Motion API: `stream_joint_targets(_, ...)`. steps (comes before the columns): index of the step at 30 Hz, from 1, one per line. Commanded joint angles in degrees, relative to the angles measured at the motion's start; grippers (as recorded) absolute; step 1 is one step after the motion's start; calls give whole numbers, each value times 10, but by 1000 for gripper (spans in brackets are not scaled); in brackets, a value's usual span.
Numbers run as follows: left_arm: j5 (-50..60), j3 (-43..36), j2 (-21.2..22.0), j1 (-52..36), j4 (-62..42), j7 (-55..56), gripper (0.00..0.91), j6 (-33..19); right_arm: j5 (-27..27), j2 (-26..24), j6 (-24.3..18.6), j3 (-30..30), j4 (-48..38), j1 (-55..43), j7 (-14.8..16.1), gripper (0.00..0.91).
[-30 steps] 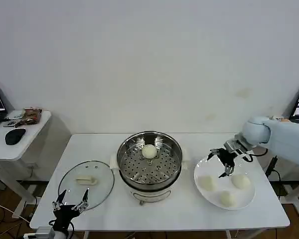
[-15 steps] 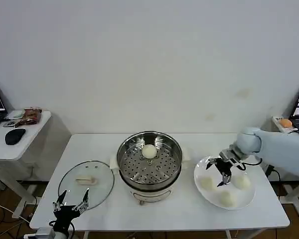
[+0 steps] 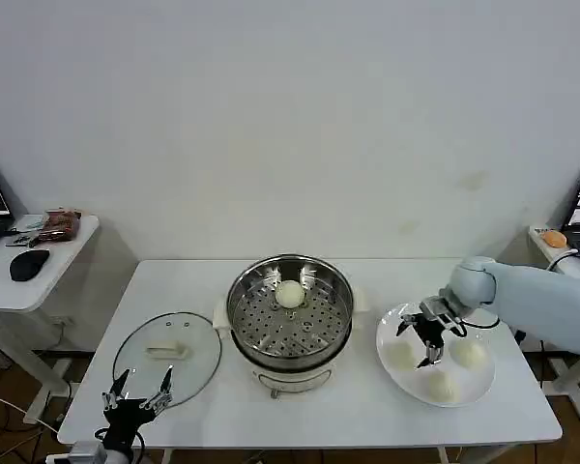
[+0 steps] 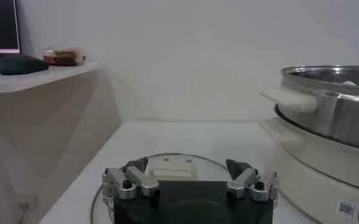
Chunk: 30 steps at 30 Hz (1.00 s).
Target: Take steamed baozi put them in steamer then cover it.
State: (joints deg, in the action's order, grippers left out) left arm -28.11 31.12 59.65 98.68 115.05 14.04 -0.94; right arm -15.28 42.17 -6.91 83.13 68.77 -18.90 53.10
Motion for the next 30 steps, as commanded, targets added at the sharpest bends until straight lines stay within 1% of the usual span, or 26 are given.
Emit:
stream_joint_targets(1, 0, 0, 0, 2, 1, 0, 907, 0, 6, 6, 2, -12, -15, 15, 1, 907)
stream_joint_targets(19, 0, 0, 0, 5, 3, -1, 907, -1, 5, 11, 6, -39, -32, 43, 0, 907)
stream_joint_targets(25, 0, -1, 0, 5, 7, -1, 907, 0, 3, 16, 7, -44, -36, 48, 0, 877)
stream_joint_targets(26, -1, -1, -1, 5, 7, 0, 907, 0, 2, 16, 8, -44, -36, 48, 0, 846)
stream_joint_targets(28, -2, 0, -1, 4, 7, 0, 907, 0, 2, 15, 7, -44, -36, 47, 1, 826)
stream_joint_targets(30, -3, 0, -2, 3, 7, 0, 907, 1, 1, 16, 8, -43, -36, 46, 2, 836)
